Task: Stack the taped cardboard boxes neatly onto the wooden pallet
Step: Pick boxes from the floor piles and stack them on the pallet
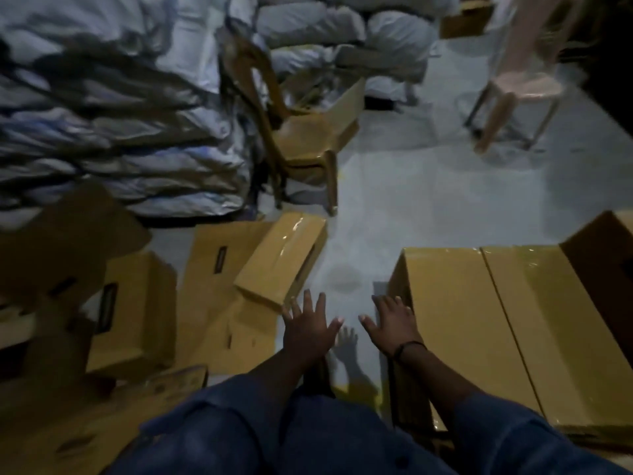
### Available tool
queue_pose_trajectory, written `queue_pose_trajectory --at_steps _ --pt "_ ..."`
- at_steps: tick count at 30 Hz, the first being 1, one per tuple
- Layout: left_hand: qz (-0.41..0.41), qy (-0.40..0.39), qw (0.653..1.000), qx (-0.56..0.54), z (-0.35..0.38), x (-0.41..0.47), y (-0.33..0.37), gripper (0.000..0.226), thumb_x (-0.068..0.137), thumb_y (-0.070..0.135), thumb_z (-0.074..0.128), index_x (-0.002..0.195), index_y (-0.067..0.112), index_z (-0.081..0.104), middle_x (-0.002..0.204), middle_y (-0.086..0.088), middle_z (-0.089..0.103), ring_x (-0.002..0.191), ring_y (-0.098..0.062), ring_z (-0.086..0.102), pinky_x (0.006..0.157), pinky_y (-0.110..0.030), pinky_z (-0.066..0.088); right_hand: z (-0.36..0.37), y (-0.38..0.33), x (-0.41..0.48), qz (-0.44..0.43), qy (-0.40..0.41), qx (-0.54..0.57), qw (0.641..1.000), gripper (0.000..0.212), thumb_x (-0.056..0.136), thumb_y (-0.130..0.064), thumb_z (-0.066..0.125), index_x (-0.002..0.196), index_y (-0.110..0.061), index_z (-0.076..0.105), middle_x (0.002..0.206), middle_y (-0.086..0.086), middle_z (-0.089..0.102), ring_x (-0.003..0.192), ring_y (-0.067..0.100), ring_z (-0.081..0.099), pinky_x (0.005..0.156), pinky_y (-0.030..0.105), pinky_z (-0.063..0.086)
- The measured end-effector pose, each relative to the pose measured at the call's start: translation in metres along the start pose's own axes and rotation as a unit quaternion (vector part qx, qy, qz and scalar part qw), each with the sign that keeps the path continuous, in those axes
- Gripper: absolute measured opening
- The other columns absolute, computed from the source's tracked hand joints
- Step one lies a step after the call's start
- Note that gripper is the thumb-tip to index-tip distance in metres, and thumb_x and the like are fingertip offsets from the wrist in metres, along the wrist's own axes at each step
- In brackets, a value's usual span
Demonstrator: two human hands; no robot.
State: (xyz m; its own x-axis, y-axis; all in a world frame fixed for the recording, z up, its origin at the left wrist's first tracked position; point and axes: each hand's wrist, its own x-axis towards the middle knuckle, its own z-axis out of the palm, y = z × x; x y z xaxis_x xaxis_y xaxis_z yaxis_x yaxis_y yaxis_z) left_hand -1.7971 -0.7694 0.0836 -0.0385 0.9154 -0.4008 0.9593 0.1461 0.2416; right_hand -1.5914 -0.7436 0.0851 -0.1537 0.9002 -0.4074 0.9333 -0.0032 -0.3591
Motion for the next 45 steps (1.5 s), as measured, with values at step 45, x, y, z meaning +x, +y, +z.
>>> queue_pose_trajectory --at_steps 45 --pt "-0.248 -0.050 0.961 -0.114 -0.088 0.164 -0.287 0.077 0.102 0.069 0.025 0.164 0.024 0.017 0.170 -0.009 0.019 0.154 -0.043 0.018 0.122 -0.067 0.002 0.053 -0.280 0.306 -0.168 -0.157 -0.115 0.966 0.073 0.100 -0.064 0.038 0.159 -0.023 0.028 0.165 0.007 0.028 0.149 0.032 0.026 0.118 0.050 0.030"
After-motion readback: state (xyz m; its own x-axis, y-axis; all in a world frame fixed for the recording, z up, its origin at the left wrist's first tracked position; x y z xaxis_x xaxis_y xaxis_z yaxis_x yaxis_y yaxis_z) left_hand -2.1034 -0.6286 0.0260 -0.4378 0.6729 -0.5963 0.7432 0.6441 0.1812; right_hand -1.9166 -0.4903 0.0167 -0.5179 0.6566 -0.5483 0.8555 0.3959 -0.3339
